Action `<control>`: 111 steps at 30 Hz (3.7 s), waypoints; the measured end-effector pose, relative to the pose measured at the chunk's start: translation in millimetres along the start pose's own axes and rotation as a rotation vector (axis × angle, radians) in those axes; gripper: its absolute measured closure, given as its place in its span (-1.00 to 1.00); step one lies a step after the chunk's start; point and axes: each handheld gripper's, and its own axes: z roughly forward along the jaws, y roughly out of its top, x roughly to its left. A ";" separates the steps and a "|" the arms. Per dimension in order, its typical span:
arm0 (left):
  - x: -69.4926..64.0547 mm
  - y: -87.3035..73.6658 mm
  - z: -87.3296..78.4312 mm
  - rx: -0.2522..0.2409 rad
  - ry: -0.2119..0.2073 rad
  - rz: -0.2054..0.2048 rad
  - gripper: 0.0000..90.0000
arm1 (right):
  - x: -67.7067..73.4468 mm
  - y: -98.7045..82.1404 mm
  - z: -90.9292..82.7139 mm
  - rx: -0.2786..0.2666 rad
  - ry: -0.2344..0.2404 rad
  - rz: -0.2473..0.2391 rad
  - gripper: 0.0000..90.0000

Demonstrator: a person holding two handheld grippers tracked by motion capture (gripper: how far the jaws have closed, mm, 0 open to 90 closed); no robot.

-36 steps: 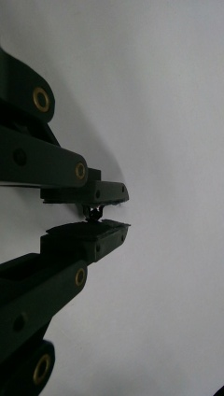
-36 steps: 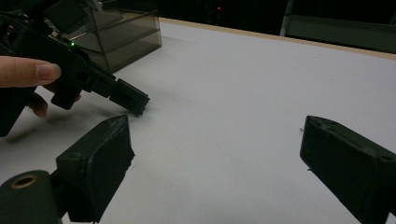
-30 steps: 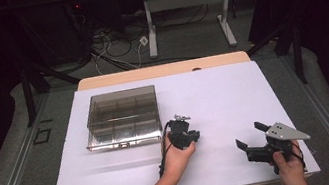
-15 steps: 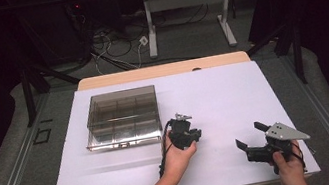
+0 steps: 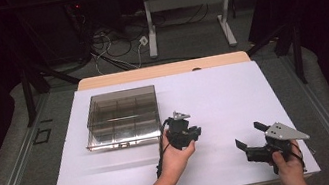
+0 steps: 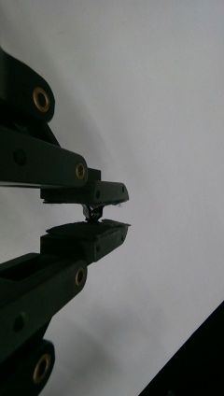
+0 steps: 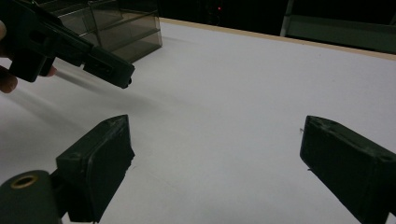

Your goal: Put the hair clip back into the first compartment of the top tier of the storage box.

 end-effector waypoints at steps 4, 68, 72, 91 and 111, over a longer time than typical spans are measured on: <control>-0.7 2.1 -5.3 -0.010 -0.008 0.006 0.76 | 0.1 -0.6 1.4 -0.007 0.005 0.007 -0.80; 24.2 0.1 -89.5 -0.171 0.012 0.012 0.76 | 0.8 -0.9 1.6 0.000 0.005 -0.002 -0.81; 29.0 -1.3 -97.0 -0.178 0.024 0.010 0.76 | 0.9 -0.9 1.5 0.000 0.004 -0.002 -0.80; 51.2 -7.9 -129.2 -0.218 0.073 -0.018 0.76 | 2.0 -1.2 1.8 0.001 0.004 0.003 -0.81; 74.2 -17.5 -152.0 -0.253 0.080 -0.072 0.76 | 2.5 -1.7 2.3 0.008 0.001 0.001 -0.80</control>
